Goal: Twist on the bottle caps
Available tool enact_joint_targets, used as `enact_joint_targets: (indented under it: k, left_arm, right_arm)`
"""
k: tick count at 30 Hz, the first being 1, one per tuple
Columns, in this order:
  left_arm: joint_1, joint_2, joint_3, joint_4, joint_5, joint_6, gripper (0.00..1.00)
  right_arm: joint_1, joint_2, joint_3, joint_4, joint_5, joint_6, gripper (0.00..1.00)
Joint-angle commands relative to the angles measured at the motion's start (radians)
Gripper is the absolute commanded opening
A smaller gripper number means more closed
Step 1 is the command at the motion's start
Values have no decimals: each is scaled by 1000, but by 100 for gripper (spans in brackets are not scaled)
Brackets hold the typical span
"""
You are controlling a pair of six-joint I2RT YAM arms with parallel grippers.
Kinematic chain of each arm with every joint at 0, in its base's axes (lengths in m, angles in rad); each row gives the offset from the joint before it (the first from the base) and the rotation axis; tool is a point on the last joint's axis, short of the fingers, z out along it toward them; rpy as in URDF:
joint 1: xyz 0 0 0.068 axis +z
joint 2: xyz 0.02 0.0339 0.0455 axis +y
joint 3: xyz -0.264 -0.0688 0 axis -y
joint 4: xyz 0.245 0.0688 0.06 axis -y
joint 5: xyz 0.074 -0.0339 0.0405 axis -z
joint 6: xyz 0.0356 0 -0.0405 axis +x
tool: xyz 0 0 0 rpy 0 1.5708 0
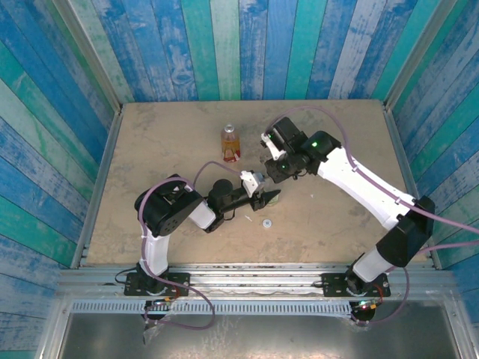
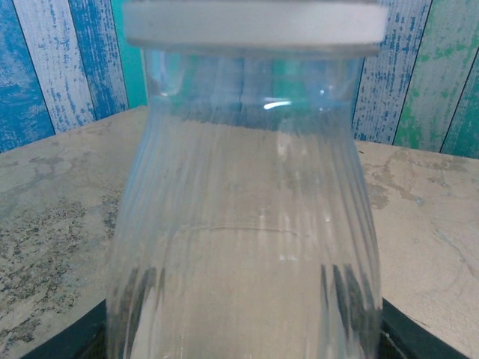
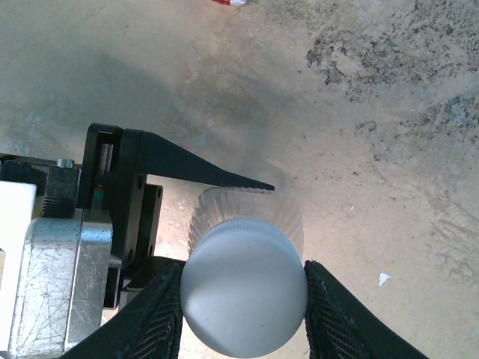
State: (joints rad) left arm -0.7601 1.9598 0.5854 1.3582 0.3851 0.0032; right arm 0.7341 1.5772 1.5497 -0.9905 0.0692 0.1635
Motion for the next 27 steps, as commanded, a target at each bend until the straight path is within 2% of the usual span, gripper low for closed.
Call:
enact_joint_targets:
  k: [1, 7, 20, 27]
  left_arm:
    - [-10, 51, 7, -83, 44, 1, 56]
    - [-10, 52, 10, -85, 42, 0, 56]
    - [-10, 62, 15, -77, 41, -19, 55]
    - [-10, 60, 16, -82, 45, -17, 55]
  right_arm:
    - [-5, 22, 30, -52, -27, -10, 43]
    - [-5, 33, 44, -65, -43, -30, 42]
    - [-5, -42, -106, 52, -35, -37, 42]
    - [-5, -32, -90, 39, -38, -35, 43]
